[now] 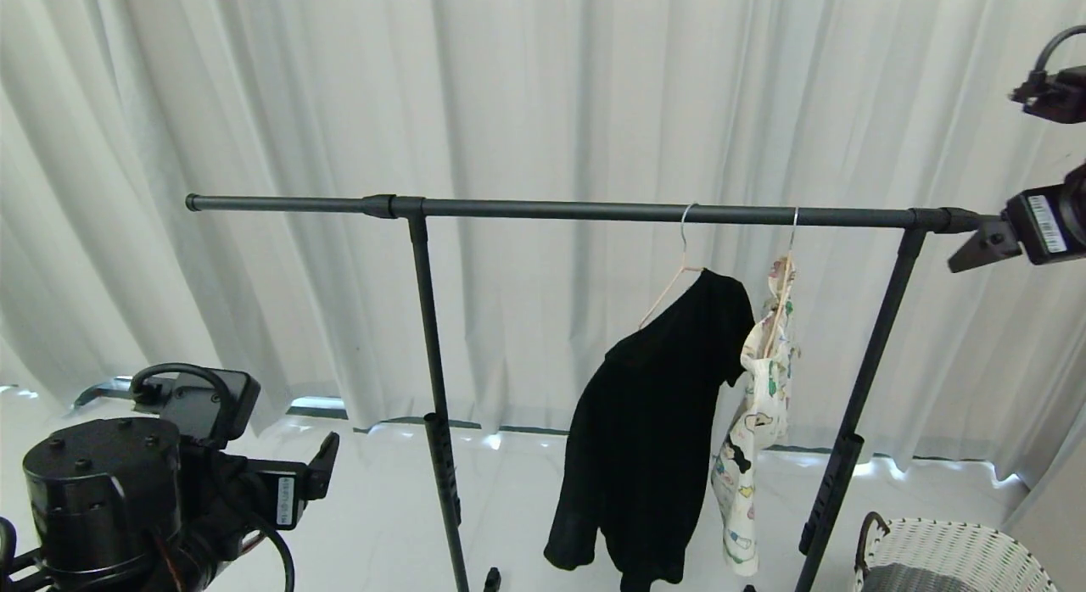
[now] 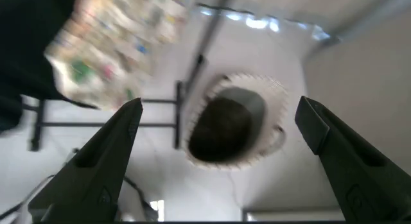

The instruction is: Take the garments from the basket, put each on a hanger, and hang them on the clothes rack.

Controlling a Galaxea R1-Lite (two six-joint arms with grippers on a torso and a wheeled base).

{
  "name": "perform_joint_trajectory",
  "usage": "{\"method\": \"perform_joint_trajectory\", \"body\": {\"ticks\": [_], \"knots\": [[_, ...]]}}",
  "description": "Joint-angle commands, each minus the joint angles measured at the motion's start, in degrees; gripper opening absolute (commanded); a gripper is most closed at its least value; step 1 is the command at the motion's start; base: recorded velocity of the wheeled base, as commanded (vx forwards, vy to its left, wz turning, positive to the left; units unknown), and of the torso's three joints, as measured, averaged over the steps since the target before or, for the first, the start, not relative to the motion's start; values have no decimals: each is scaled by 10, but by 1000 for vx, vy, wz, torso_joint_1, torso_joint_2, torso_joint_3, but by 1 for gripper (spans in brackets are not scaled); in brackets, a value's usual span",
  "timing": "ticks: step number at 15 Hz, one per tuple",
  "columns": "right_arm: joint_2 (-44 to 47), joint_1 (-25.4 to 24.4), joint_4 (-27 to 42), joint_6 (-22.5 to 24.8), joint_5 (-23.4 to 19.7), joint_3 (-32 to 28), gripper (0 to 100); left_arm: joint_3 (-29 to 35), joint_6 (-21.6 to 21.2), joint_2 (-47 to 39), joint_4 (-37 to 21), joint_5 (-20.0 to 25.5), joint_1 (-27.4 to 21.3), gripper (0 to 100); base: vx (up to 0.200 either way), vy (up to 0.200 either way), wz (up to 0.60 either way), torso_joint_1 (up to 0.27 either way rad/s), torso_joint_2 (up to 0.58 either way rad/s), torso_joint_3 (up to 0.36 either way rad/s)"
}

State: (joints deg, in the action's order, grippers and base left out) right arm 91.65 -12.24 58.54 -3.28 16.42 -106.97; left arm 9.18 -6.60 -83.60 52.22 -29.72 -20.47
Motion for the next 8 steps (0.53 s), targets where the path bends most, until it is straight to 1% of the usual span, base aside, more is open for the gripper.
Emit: {"method": "perform_joint_trajectory", "body": {"ticks": [1,4,6,8], "knots": [[-58,66,-8,20,0,48,100,3,-1,5,0,0,21,100,-200,0,0,-2,2,2],[-74,97,-13,26,3,61,100,5,0,5,1,0,36,100,-200,0,0,-4,-1,5],[-77,118,-15,43,13,61,100,5,-2,12,0,0,40,100,-200,0,0,2,-2,5],[-86,129,-18,57,12,61,100,1,-3,27,0,0,43,100,-200,0,0,5,0,5]]}}
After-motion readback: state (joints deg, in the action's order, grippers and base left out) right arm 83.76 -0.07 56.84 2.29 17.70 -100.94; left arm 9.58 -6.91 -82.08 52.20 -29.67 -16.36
